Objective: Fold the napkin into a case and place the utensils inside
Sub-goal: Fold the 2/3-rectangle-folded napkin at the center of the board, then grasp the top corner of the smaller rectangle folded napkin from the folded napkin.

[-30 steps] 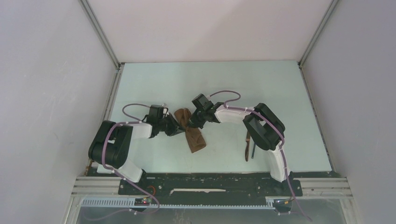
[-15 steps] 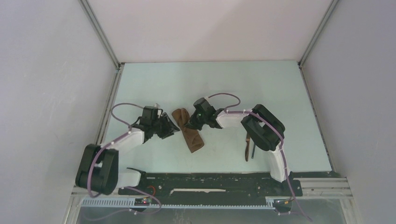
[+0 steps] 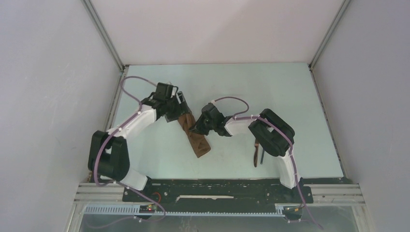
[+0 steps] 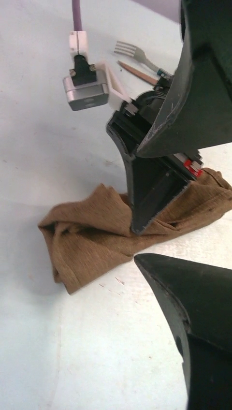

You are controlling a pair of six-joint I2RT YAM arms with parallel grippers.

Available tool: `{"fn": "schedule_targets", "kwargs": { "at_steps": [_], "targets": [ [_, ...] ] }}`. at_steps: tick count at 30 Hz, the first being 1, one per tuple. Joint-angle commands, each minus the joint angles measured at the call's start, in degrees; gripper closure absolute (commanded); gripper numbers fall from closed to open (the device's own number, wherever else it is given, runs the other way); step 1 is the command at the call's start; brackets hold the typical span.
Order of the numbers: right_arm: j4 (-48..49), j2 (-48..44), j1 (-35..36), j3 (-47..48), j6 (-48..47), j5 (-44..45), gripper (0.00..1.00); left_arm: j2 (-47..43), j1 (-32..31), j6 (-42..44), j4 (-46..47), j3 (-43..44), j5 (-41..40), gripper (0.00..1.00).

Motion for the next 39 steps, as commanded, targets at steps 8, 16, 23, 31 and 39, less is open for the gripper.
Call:
{"fn": "schedule_targets", "kwargs": {
  "at_steps": [8,16,23,31,39],
  "targets": [
    [-0.7,-0.3,1.1,-1.9,-3.0,2.8,0.92,16.4,-5.2,5.6,-15.1,18.3,-7.0,0.23],
    [-0.3,-0.5,1.3,-1.8,-5.7,3.1,0.85,21.1,-5.0,9.7,-17.7,24.5,-7.0,0.37],
    [-0.5,-1.3,1.5,-1.9,-7.3,4.5,0.85,24.9,-5.0,11.4,-19.2,27.2,-4.9,0.38],
    [-1.1,-2.8,2.0,-1.8,-11.7,5.7,0.80,24.6,-3.5,12.2,-20.3,27.6,-5.8,0.75],
    [0.2,-9.3,2.6,-1.9,-34.6,4.6,0.40,23.1,-1.5,13.0,-20.1,26.2,-4.2,0.90]
  ]
}}
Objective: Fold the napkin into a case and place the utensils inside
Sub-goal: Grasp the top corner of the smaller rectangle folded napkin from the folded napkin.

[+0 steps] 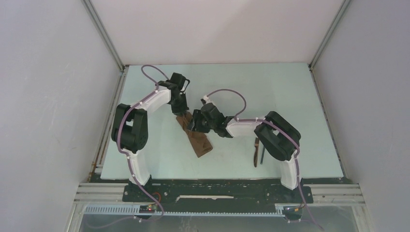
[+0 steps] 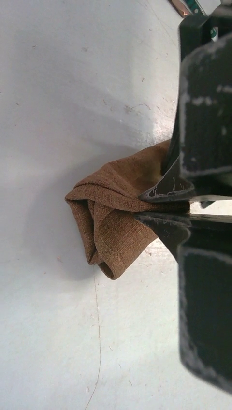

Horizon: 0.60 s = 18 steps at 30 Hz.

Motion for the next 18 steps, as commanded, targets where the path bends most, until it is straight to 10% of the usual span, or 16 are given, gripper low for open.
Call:
{"fn": "schedule_targets", "kwargs": {
  "at_steps": [1,18],
  "targets": [
    [-0.6,-5.8,0.8,-0.5,-19.3,0.3,0.38,-2.7,1.1,1.8,-0.2,0.4,1.6,0.91],
    [5.2,-0.5,-2.6,7.2,-31.5,-9.2,0.50,-3.2,3.0,2.4,-0.2,-0.3,5.2,0.95]
  ]
}}
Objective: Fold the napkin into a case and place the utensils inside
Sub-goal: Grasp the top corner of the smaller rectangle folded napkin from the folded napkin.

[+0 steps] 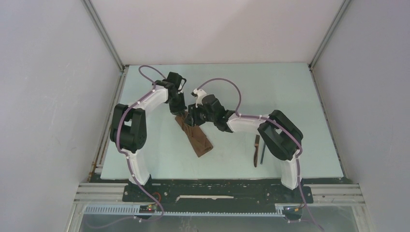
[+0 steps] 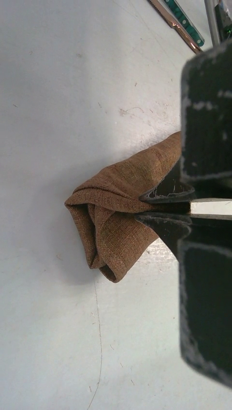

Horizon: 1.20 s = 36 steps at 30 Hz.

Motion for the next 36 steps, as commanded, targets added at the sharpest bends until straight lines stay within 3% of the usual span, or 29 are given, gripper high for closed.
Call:
{"fn": "schedule_targets", "kwargs": {
  "at_steps": [1,12,18,32,36],
  "targets": [
    [1.7,3.1,-0.4,5.0,-3.2,-1.0,0.49,-3.0,0.7,1.1,0.3,-0.3,1.6,0.95],
    [-1.7,6.7,-0.1,9.9,-4.5,2.2,0.48,-3.4,1.2,1.2,0.9,-0.9,2.9,1.00],
    [-2.2,7.6,-0.2,10.8,-4.1,3.0,0.56,-3.7,1.3,1.0,1.3,-1.1,3.6,1.00],
    [-1.6,8.7,0.3,11.7,-2.5,2.3,0.57,-4.2,1.6,0.6,1.5,-0.8,4.4,1.00],
    [-1.4,8.3,0.5,11.1,-1.7,2.1,0.50,-4.1,1.8,0.7,1.5,-1.0,4.7,1.00]
  ]
}}
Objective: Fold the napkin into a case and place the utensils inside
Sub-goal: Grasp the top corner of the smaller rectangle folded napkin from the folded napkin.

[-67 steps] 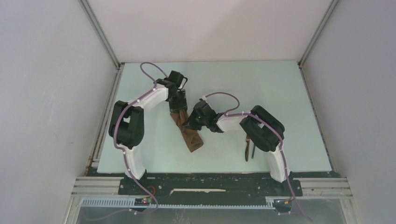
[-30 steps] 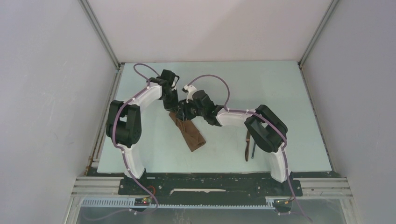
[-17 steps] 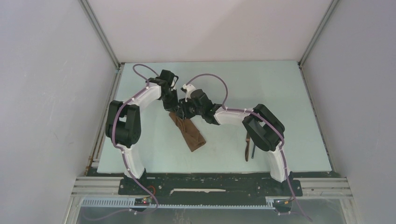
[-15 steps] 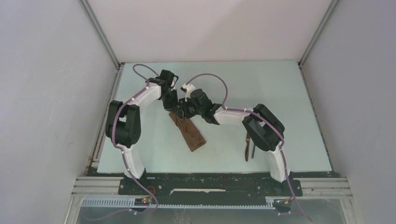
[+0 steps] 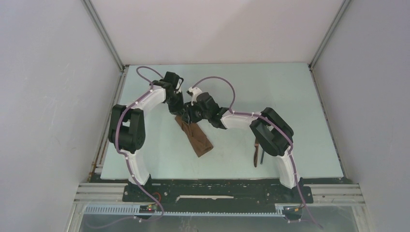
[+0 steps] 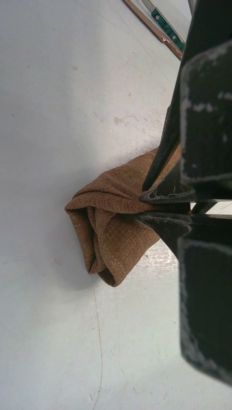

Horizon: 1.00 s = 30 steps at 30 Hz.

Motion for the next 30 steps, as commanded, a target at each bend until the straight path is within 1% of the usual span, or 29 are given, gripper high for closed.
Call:
{"fn": "schedule_targets", "kwargs": {
  "at_steps": [1,5,9,13,14,16,17,20,21,22,24,26,28,30],
  "targets": [
    [1.5,0.6,0.5,1.3,0.6,0.2,0.48,-3.4,0.4,0.7,0.9,-0.2,1.0,1.00],
    [1.8,0.9,0.9,1.2,0.0,0.3,0.48,-3.2,0.6,0.7,1.0,0.0,1.9,1.00],
    [1.4,1.0,1.0,1.7,0.2,1.2,0.59,-3.4,0.6,0.7,1.0,-0.2,2.0,1.00],
    [0.5,1.7,1.0,2.5,0.1,1.6,0.57,-3.5,0.7,0.8,1.0,-0.2,2.1,1.00],
    [0.4,1.8,0.9,2.6,0.2,1.6,0.58,-3.6,0.7,0.8,1.0,-0.2,2.2,1.00],
    [0.5,1.9,0.9,2.6,0.5,1.5,0.66,-3.6,0.7,0.8,1.0,-0.2,2.3,1.00],
    [0.6,1.9,1.0,2.7,0.6,1.4,0.72,-3.6,0.7,0.8,1.0,-0.1,2.3,1.00],
    [0.2,1.8,1.0,3.0,1.6,0.8,1.00,-3.6,0.7,0.9,1.0,-0.2,2.7,1.00],
    [-0.1,1.7,0.9,3.1,2.3,0.7,1.00,-4.0,0.8,0.9,1.0,-0.3,2.3,0.98],
    [-0.5,1.5,0.7,3.0,3.3,0.5,1.00,-4.4,0.7,1.0,1.2,-0.6,1.1,0.93],
    [-1.4,0.5,0.5,2.4,6.0,1.2,1.00,-7.1,0.8,0.5,2.1,-2.2,-2.0,0.70],
    [-2.4,-0.3,0.4,1.9,8.2,1.6,1.00,-10.2,0.8,-0.9,4.0,-4.9,-4.9,0.56],
    [-2.4,-1.2,0.5,1.2,10.1,2.2,1.00,-13.8,0.8,-3.2,6.5,-8.9,-8.2,0.48],
    [-3.1,-1.7,0.4,0.9,11.7,2.9,1.00,-17.7,0.8,-5.2,9.9,-14.0,-11.9,0.46]
  ]
}}
